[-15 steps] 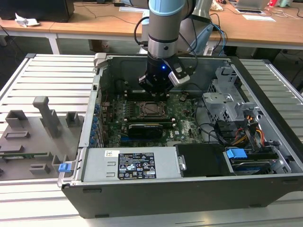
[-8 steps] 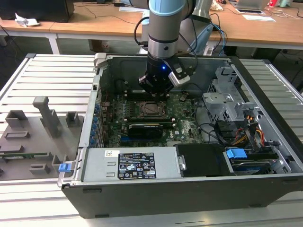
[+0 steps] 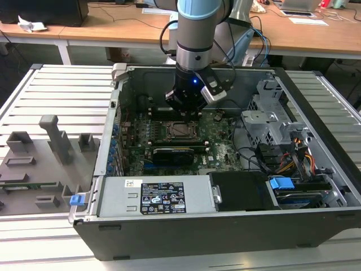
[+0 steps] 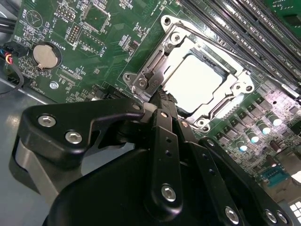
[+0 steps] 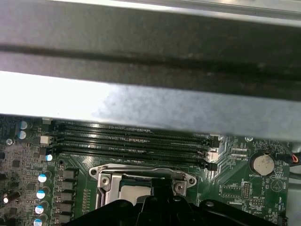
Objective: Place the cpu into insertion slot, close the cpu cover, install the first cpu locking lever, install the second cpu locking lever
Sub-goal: 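Install the second cpu locking lever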
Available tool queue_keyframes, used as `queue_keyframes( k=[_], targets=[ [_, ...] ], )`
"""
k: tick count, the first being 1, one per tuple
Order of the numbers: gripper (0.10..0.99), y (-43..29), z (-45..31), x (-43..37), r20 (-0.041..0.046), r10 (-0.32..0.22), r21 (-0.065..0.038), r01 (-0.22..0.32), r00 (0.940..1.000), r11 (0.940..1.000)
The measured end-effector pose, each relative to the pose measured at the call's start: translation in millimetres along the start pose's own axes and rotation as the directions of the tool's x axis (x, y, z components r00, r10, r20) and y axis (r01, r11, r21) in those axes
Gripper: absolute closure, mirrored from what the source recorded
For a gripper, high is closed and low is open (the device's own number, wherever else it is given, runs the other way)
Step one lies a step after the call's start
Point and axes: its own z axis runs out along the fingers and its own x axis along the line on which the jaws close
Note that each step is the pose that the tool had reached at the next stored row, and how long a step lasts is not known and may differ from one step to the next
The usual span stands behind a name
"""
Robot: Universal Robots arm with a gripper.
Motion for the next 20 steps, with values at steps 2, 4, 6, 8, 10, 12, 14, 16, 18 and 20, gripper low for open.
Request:
queue_keyframes(
  k=[2, 4, 6, 8, 10, 12, 14, 16, 18, 20],
  targets=[
    [0.980, -0.8, 0.0, 0.1, 0.0000, 0.000, 0.000, 0.000, 1.0000, 1.0000],
    [0.980, -1.8, 0.0, 0.2, 0.0000, 0.000, 0.000, 0.000, 1.0000, 1.0000],
    [0.980, -2.4, 0.0, 0.2, 0.0000, 0.000, 0.000, 0.000, 1.0000, 1.0000],
    [0.980, -3.0, 0.0, 0.3, 0.0001, 0.000, 0.000, 0.000, 1.0000, 1.0000],
    [0.980, -3.4, -0.4, 0.3, -0.0002, 0.000, 0.000, 0.000, 1.0000, 1.0000],
    [0.980, -3.5, -2.3, 0.3, 0.0000, 0.000, 0.000, 0.000, 1.0000, 1.0000],
    [0.980, -3.4, -9.8, 0.1, 0.0001, 0.000, 0.000, 0.000, 1.0000, 1.0000],
    [0.980, -3.6, -11.6, 0.1, 0.0001, 0.000, 0.000, 0.000, 1.0000, 1.0000],
    [0.980, -4.8, -11.7, 0.1, 0.0001, 0.000, 0.000, 0.000, 1.0000, 1.0000],
    [0.980, -6.0, -11.7, 0.3, 0.0000, 0.000, 0.000, 0.000, 1.0000, 1.0000]
  ],
)
